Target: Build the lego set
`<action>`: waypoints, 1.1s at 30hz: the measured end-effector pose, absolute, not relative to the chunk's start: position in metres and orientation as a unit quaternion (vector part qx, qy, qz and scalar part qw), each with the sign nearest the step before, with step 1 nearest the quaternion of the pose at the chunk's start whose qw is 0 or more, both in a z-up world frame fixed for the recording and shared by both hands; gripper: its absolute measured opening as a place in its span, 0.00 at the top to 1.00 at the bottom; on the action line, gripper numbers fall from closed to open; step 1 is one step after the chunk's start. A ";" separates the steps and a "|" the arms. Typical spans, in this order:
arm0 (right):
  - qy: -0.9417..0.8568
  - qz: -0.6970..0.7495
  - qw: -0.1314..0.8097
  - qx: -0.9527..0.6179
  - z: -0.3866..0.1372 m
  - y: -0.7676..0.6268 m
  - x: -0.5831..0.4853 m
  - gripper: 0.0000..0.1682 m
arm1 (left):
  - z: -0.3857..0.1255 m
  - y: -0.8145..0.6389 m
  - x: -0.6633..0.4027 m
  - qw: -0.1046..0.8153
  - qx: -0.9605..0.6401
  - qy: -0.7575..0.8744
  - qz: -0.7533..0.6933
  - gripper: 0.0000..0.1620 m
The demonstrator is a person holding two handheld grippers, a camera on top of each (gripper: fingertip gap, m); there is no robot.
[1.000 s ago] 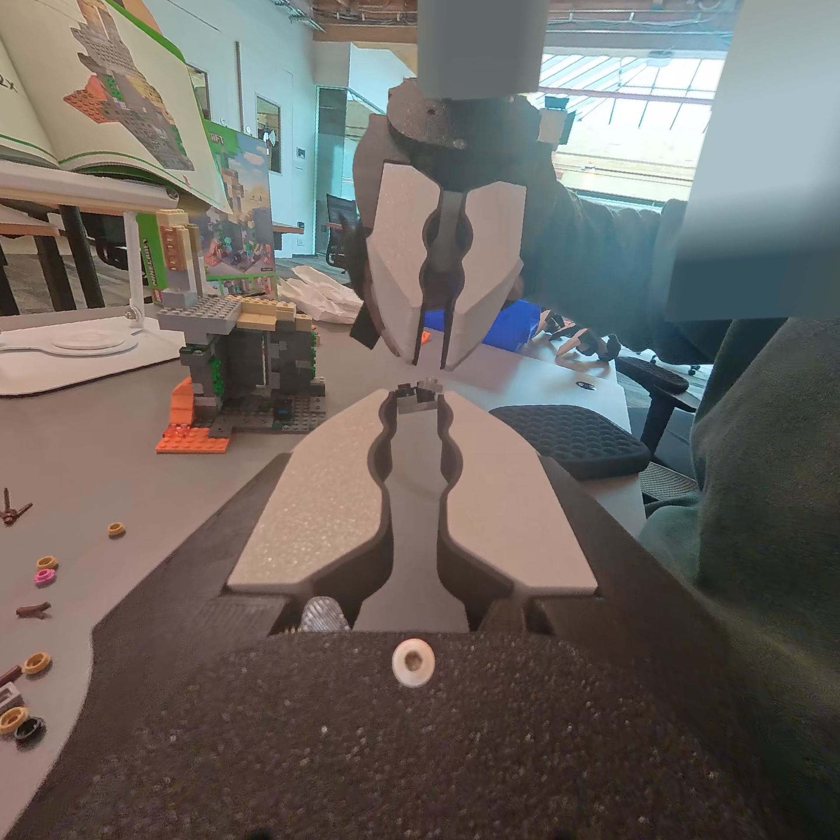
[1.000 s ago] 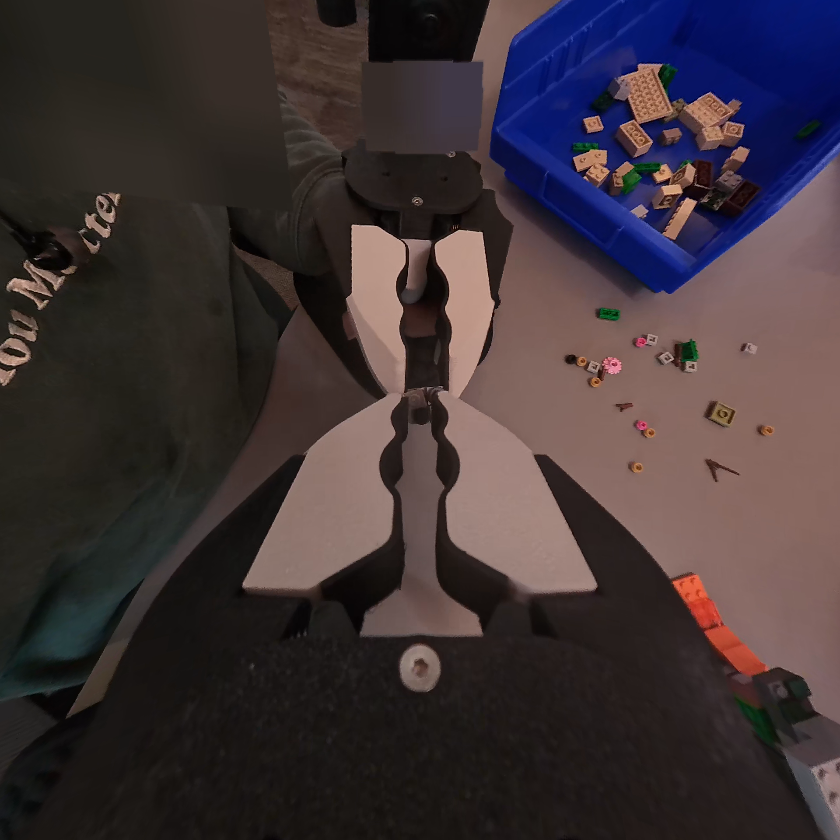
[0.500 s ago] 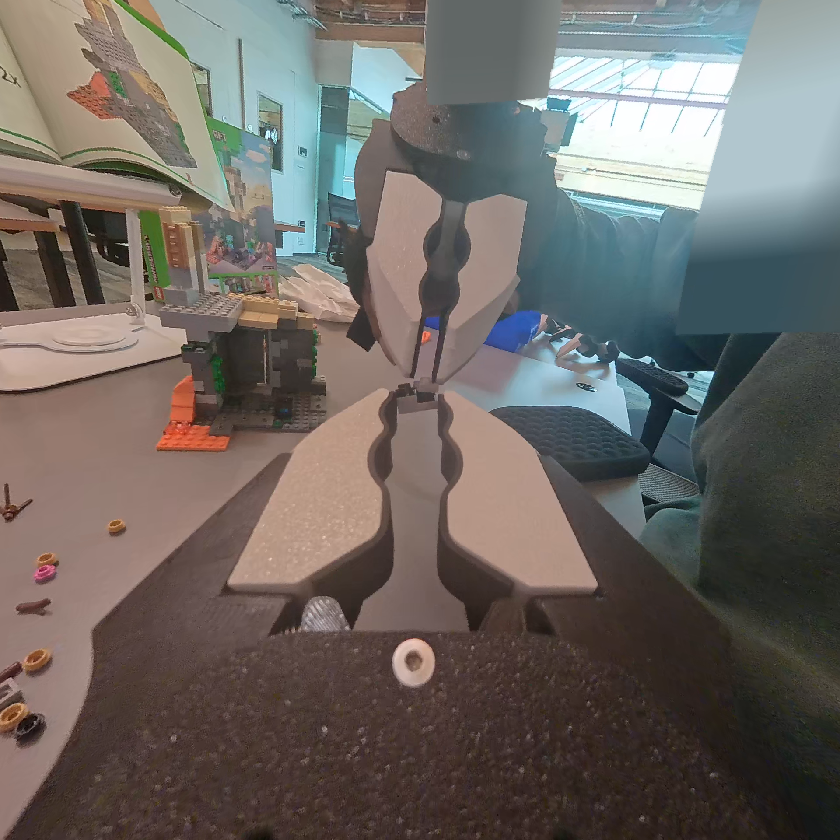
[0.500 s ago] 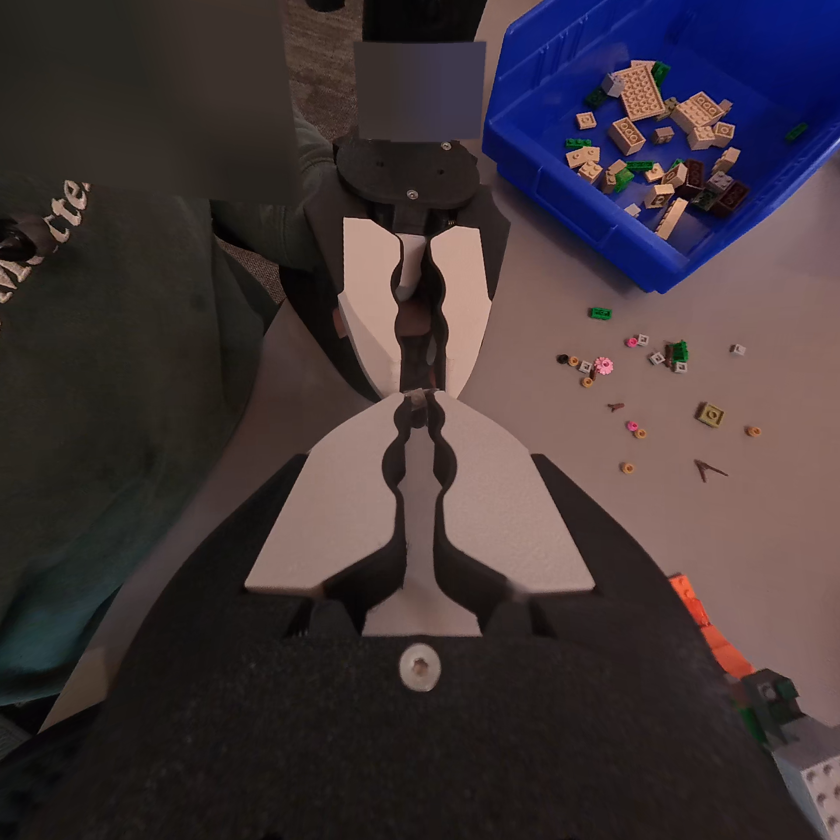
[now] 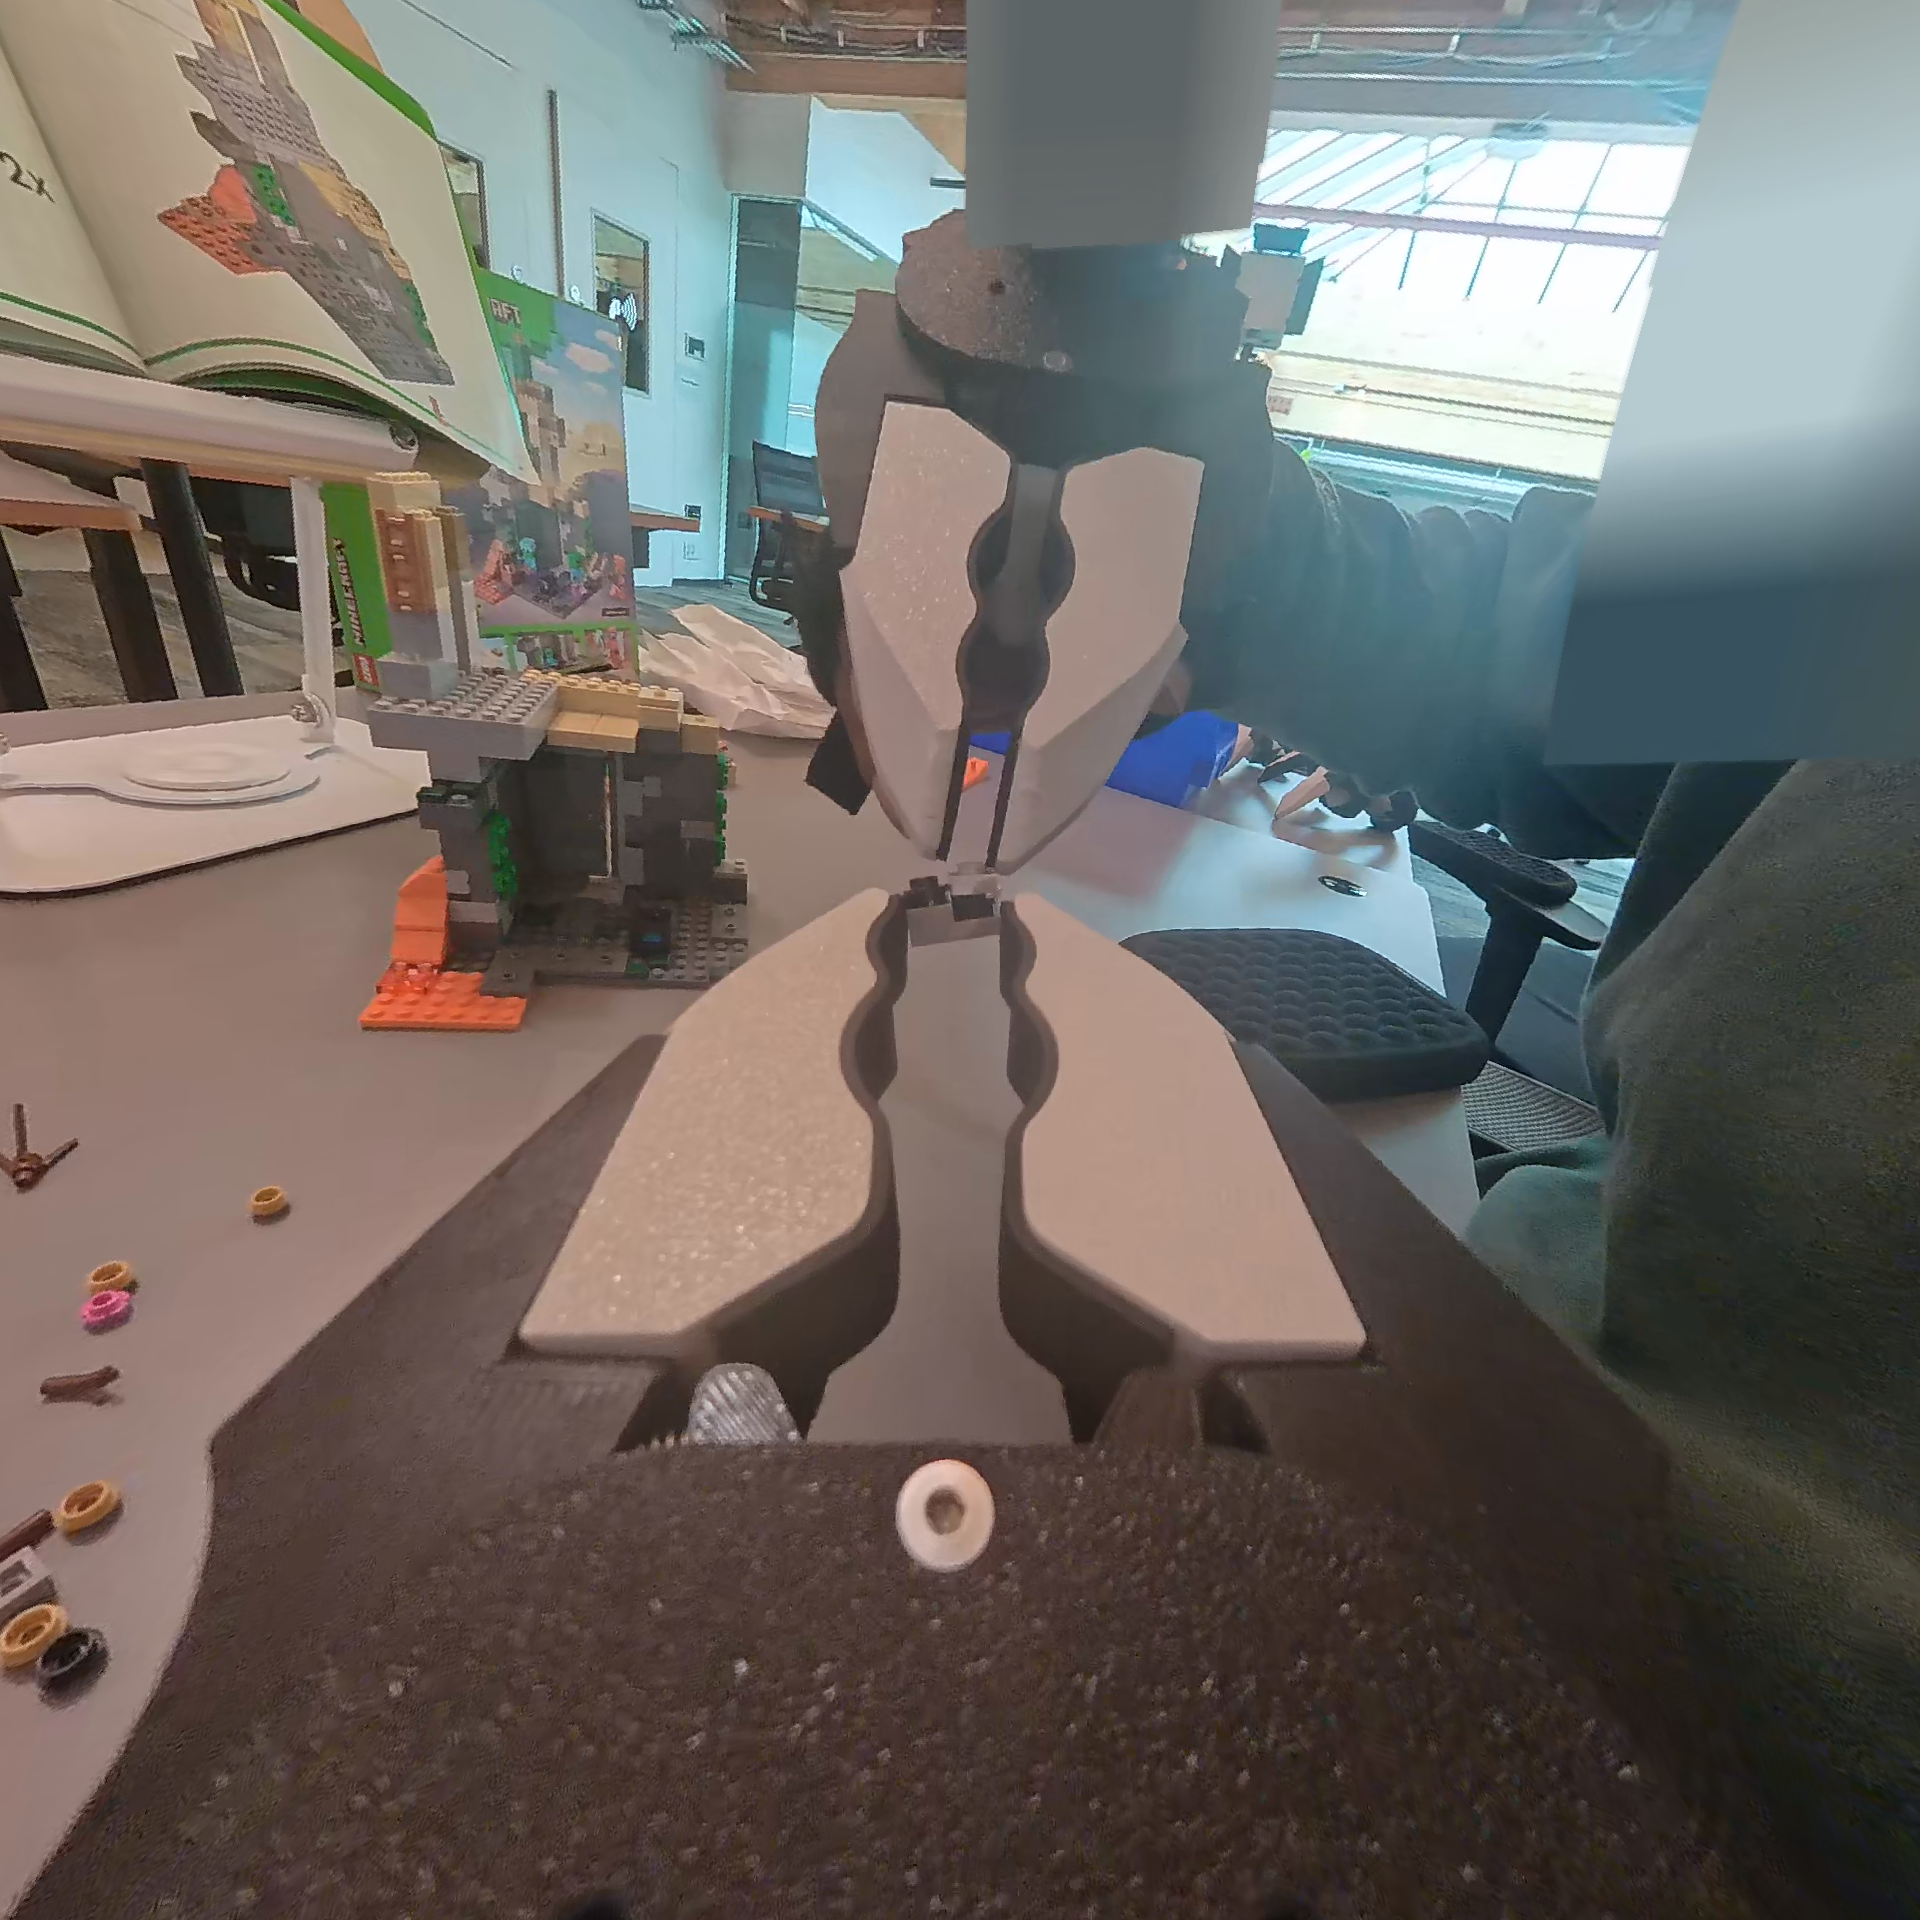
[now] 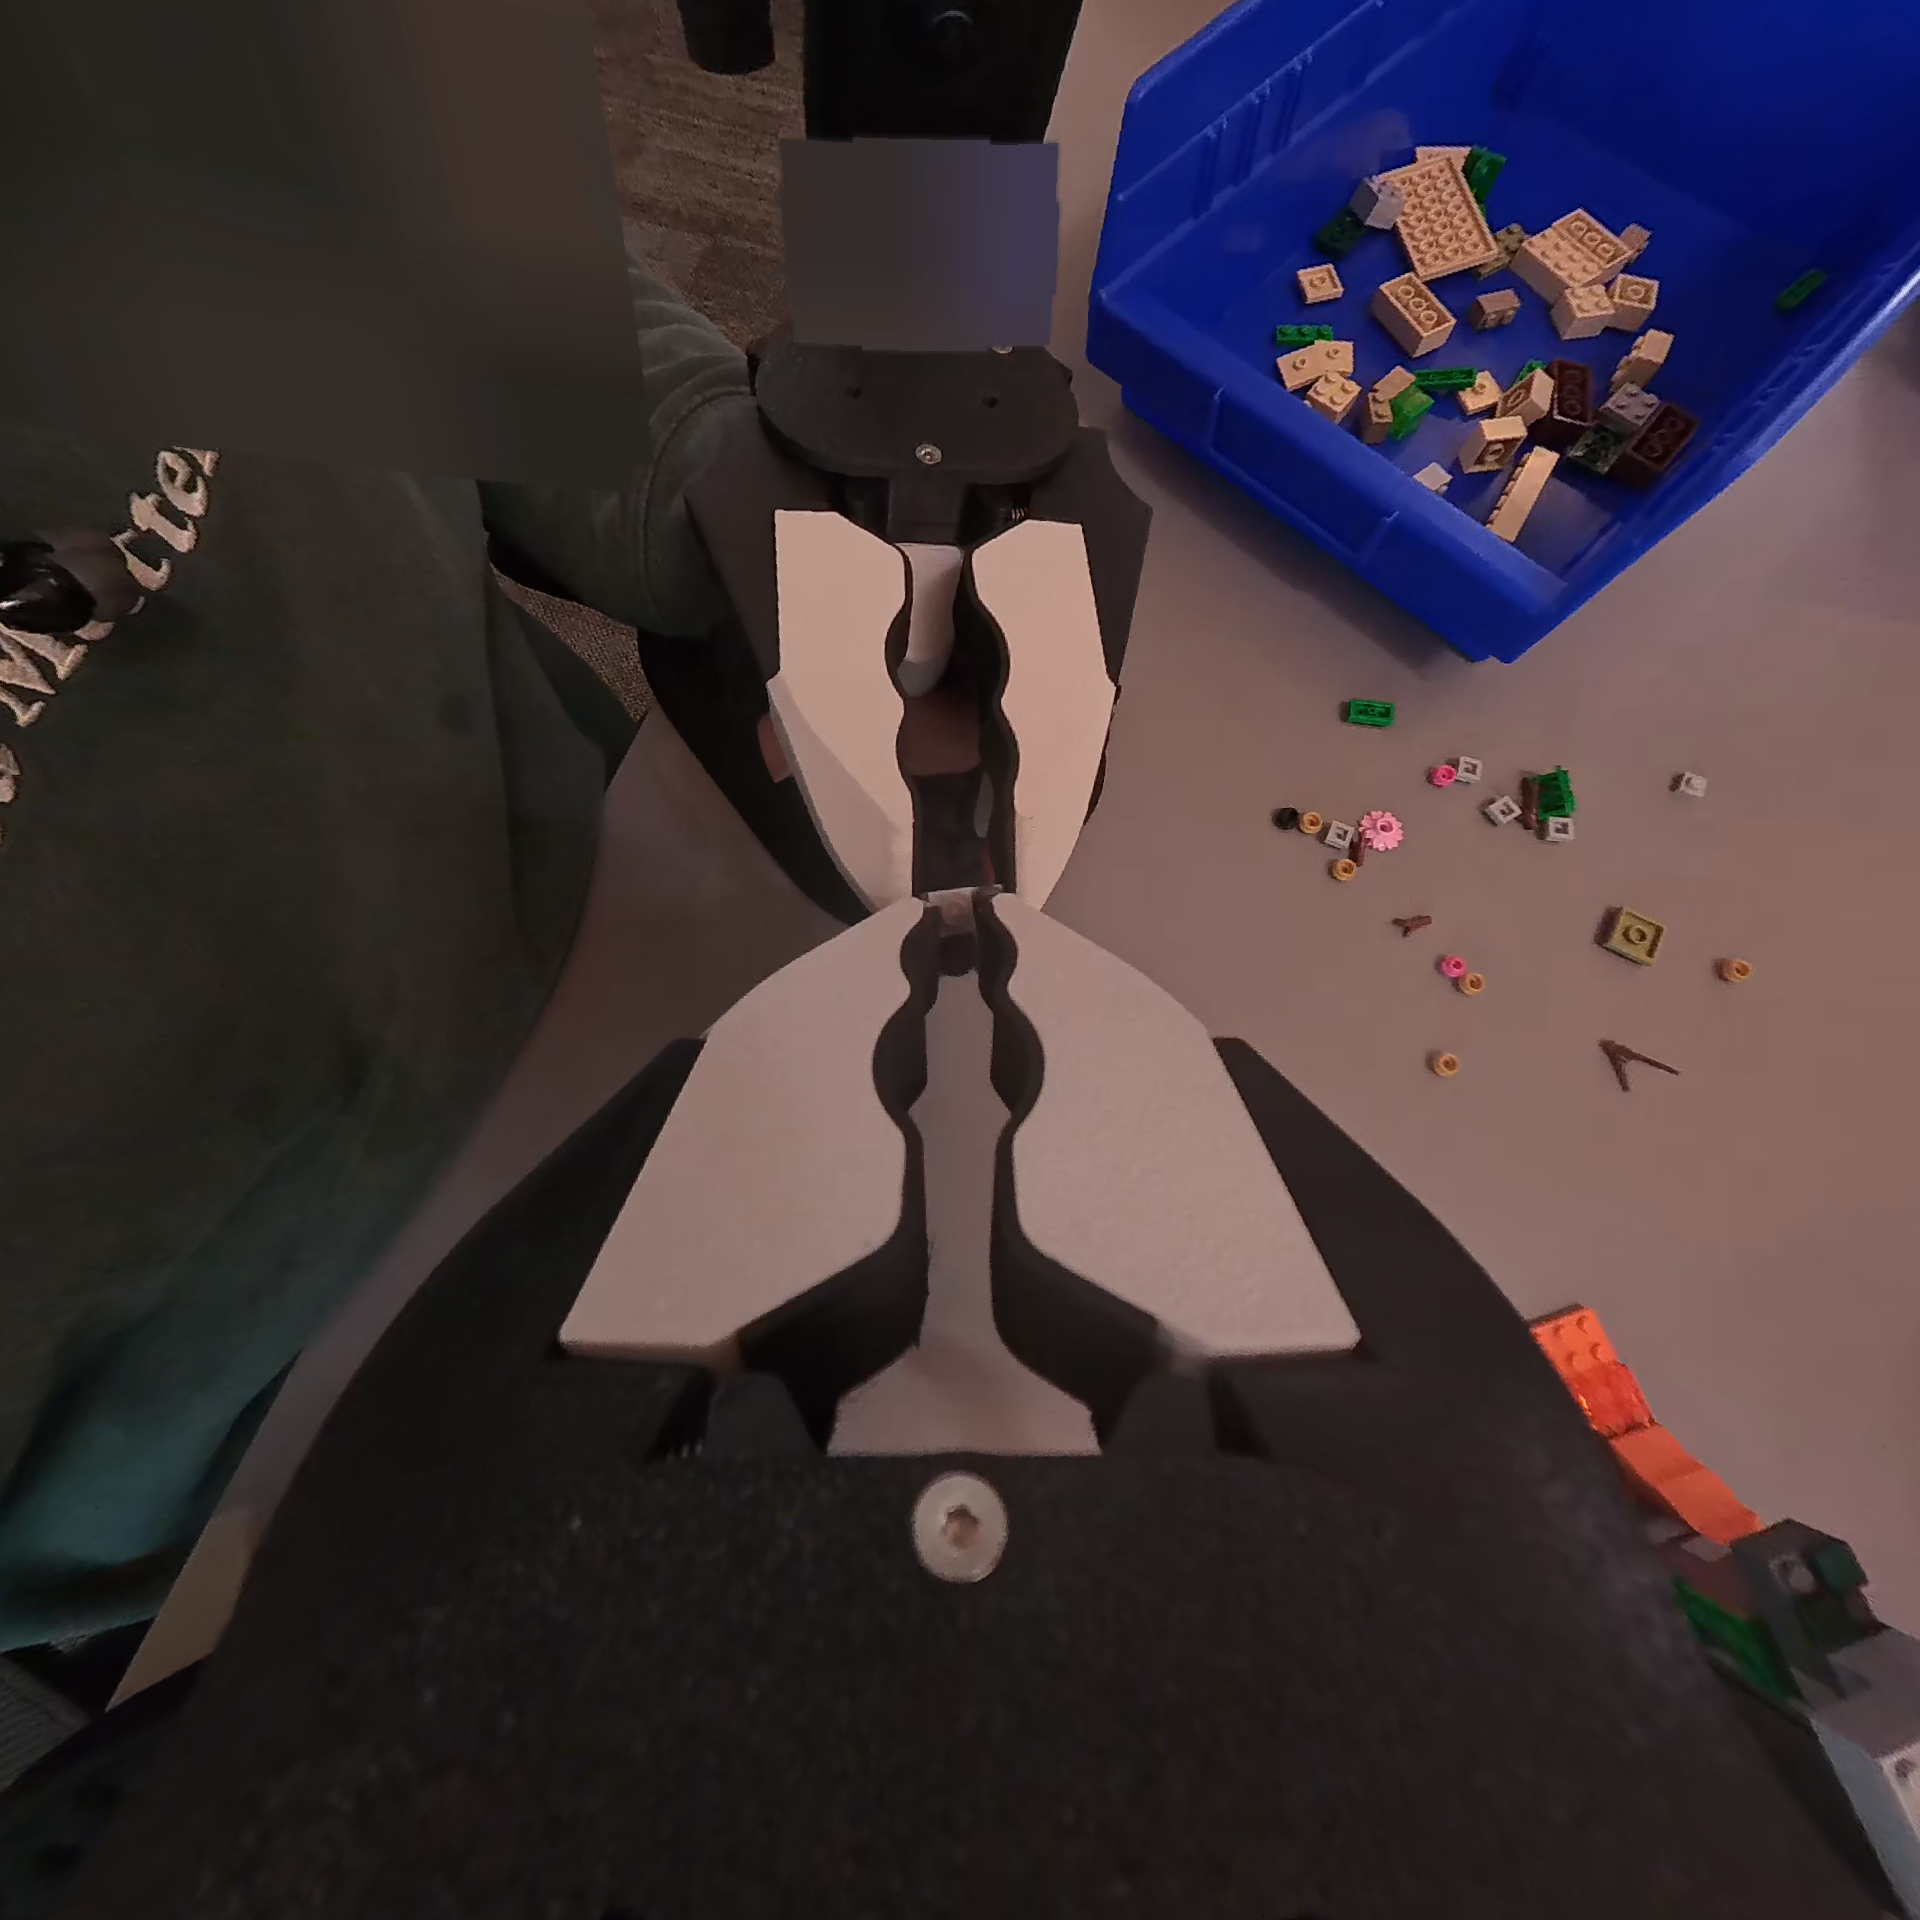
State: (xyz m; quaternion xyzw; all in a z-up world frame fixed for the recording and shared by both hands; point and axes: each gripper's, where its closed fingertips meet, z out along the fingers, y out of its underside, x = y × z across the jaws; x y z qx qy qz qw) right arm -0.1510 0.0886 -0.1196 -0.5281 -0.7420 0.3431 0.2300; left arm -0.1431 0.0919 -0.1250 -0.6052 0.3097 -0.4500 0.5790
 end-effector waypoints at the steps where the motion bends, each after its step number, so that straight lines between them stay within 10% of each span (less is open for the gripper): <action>1: -0.742 0.342 0.233 -0.527 -0.119 0.089 -0.151 0.96 | -0.125 0.092 -0.143 0.579 -0.605 0.309 -0.451 0.90; 17: -0.724 0.043 0.577 -0.376 -0.127 0.102 -0.156 0.82 | -0.127 0.104 -0.151 0.569 -0.626 0.265 -0.463 0.90; 33: -0.674 0.069 0.628 -0.383 -0.126 0.103 -0.166 0.92 | -0.123 0.102 -0.149 0.569 -0.618 0.262 -0.475 0.90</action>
